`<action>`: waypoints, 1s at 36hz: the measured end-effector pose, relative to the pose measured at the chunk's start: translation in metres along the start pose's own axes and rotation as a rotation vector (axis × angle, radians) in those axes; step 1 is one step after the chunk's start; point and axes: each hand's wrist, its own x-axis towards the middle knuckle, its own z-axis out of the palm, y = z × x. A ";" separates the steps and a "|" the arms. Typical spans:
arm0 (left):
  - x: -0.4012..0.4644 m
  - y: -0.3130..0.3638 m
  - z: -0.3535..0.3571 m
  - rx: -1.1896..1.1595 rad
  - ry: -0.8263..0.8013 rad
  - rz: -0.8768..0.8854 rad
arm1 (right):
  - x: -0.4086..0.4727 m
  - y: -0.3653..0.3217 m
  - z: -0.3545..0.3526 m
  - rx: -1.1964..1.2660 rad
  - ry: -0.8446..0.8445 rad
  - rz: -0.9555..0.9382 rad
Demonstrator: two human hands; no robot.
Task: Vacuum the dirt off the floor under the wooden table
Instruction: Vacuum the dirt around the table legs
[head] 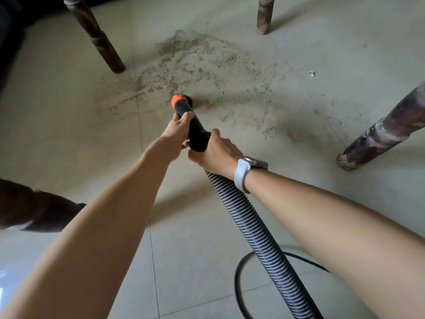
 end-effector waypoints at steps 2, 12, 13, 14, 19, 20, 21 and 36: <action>0.003 0.002 0.001 0.005 0.000 0.007 | 0.004 0.001 0.000 0.001 0.002 0.003; -0.033 -0.022 0.021 0.026 -0.118 0.064 | -0.045 0.028 -0.017 0.056 -0.058 0.016; -0.040 -0.027 0.023 0.020 -0.128 0.059 | -0.053 0.032 -0.018 0.042 -0.058 0.017; -0.047 -0.031 0.026 0.018 -0.142 0.055 | -0.061 0.036 -0.018 0.028 -0.057 0.020; -0.077 -0.045 0.041 0.015 -0.177 0.031 | -0.094 0.051 -0.024 -0.012 -0.065 0.060; -0.082 -0.046 0.045 0.006 -0.185 0.027 | -0.100 0.053 -0.027 -0.022 -0.067 0.073; -0.086 -0.046 0.048 -0.006 -0.198 0.021 | -0.105 0.054 -0.030 -0.035 -0.065 0.087; -0.116 -0.043 0.100 -0.049 -0.407 -0.040 | -0.146 0.084 -0.069 -0.135 0.003 0.153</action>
